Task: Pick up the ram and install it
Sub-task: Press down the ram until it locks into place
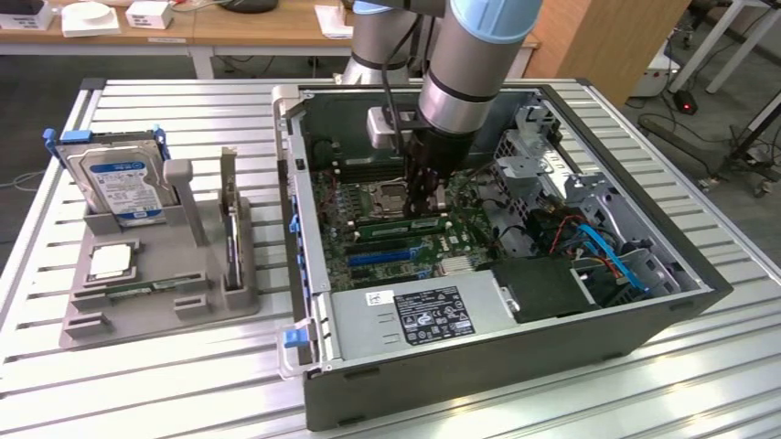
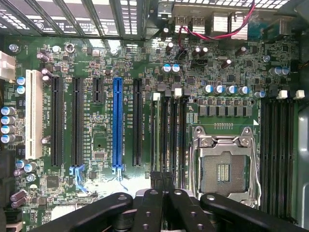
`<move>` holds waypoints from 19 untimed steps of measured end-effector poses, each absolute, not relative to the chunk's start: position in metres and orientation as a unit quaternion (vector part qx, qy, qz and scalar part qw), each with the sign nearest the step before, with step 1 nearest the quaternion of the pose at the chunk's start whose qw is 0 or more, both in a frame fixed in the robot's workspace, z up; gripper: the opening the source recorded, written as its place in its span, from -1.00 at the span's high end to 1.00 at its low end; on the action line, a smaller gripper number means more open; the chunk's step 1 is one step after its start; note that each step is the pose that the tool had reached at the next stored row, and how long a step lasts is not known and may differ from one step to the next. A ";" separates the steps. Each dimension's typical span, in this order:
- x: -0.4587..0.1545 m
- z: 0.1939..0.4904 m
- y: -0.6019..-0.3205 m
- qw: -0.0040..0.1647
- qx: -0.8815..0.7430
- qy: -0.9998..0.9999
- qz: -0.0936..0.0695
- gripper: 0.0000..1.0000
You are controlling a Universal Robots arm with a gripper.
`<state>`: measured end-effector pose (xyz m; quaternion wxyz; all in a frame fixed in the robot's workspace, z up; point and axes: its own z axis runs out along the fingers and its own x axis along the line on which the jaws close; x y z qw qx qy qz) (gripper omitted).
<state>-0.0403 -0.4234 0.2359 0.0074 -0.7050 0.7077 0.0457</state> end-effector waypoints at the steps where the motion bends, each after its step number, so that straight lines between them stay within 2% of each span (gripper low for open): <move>1: -0.040 0.236 -0.423 0.007 -0.705 0.708 0.046 0.81; 19: -0.040 0.232 -0.423 0.008 -0.705 0.708 0.046 0.81</move>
